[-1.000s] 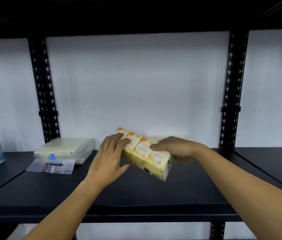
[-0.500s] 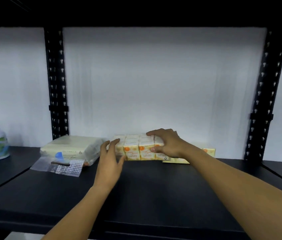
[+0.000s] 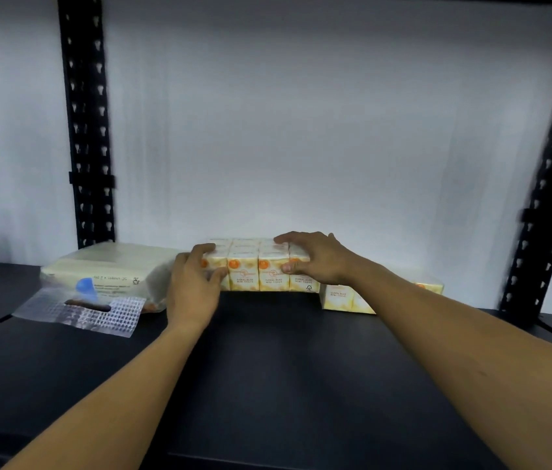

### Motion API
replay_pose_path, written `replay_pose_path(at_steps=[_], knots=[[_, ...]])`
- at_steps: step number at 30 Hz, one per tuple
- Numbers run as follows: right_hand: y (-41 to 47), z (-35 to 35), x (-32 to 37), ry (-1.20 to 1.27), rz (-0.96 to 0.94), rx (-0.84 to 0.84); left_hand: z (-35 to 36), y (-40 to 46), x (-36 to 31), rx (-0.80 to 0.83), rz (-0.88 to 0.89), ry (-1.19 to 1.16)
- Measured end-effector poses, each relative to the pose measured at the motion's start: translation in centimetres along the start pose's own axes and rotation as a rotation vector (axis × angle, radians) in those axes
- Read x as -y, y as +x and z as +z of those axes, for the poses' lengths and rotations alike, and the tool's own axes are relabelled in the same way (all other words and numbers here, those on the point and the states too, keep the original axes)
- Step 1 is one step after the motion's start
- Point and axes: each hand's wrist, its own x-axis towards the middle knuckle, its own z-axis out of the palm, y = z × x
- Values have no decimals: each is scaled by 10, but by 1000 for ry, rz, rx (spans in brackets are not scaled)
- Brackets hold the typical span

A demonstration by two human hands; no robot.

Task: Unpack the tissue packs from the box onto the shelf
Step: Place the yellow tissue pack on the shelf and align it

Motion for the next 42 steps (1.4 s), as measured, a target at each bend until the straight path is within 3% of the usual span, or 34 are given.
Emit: replay_pose_path(at_steps=[5, 16, 22, 28, 36, 42], knots=[[0, 11, -16, -55, 43, 41, 13, 6, 4, 107, -32, 18], [-7, 38, -33, -80, 103, -47, 28, -2, 15, 208, 51, 55], [-31, 43, -29, -211, 210, -208, 28, -1, 17, 142, 53, 92], [-48, 39, -38, -263, 278, -238, 28, 3, 18, 99, 64, 106], [-47, 38, -34, -158, 294, -208, 28, 3, 17, 112, 76, 119], [-55, 23, -29, -200, 255, -73, 16, -8, 1, 132, 111, 250]])
